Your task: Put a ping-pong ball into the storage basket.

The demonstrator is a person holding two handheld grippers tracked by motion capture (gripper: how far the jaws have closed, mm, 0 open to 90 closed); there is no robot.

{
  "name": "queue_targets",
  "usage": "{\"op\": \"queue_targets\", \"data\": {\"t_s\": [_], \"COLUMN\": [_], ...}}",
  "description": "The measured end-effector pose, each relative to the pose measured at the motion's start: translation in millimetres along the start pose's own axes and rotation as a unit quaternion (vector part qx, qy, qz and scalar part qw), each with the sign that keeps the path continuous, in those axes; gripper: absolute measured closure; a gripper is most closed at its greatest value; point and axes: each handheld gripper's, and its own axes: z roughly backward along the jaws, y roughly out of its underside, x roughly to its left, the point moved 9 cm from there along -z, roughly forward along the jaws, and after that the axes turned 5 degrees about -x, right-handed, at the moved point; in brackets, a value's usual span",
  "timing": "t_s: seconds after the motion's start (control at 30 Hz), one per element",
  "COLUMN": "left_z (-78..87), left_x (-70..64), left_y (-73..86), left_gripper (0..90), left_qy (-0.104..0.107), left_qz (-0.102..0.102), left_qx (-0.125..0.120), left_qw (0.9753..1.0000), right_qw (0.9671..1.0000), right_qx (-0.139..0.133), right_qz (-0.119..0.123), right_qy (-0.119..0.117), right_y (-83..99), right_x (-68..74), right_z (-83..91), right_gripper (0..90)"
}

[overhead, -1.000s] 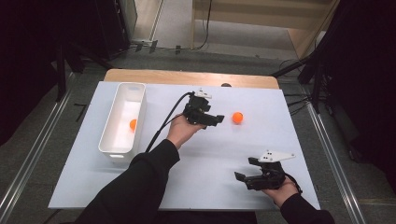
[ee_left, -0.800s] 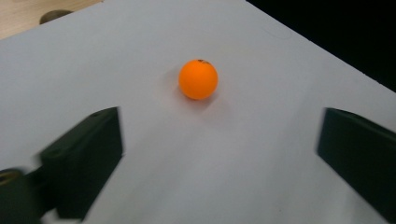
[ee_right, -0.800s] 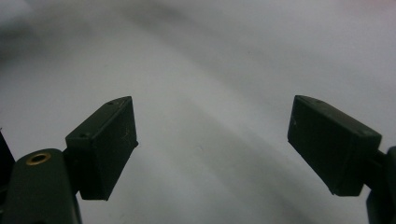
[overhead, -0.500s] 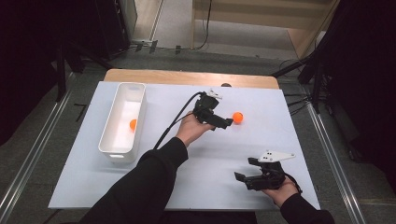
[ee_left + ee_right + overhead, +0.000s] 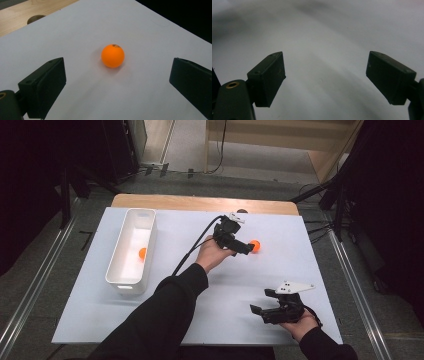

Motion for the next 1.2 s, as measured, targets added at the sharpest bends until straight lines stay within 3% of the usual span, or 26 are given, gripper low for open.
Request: {"op": "queue_targets", "data": {"t_s": [0.13, 0.3, 0.43, 0.67, 0.87, 1.2], "left_z": [-4.3, -10.8, -19.6, -33.7, -43.1, -55.5], "left_x": [-4.1, -7.3, -7.1, -6.9, -5.4, -10.2], "left_y": [-5.5, -11.2, -12.0, -15.1, -13.2, -14.8], "left_gripper": [1.3, 1.4, 1.4, 1.4, 1.4, 1.4], "left_qy": [0.000, 0.005, 0.001, 0.000, -0.003, 0.002], "left_qz": [-0.013, -0.006, -0.016, -0.021, -0.021, -0.023], "left_qx": [0.003, -0.011, -0.003, -0.008, 0.003, -0.008], "left_qw": [0.9999, 0.9999, 0.9999, 0.9997, 0.9998, 0.9997], "right_qw": [1.0000, 1.0000, 1.0000, 1.0000, 1.0000, 0.9999], "right_qx": [-0.001, -0.003, -0.004, -0.004, -0.008, -0.010], "right_qz": [-0.001, -0.007, -0.006, -0.004, 0.000, -0.003], "right_qy": [-0.001, -0.001, -0.001, -0.005, -0.005, 0.000], "right_y": [0.0, -0.6, -0.7, -1.2, -2.9, -3.8], "right_x": [-1.1, -1.9, -2.2, -1.6, -2.5, -6.0], "right_z": [-0.1, 0.6, 0.7, 1.1, 0.8, 3.0], "right_gripper": [14.3, 14.3, 14.3, 14.3, 14.3, 14.3]}}
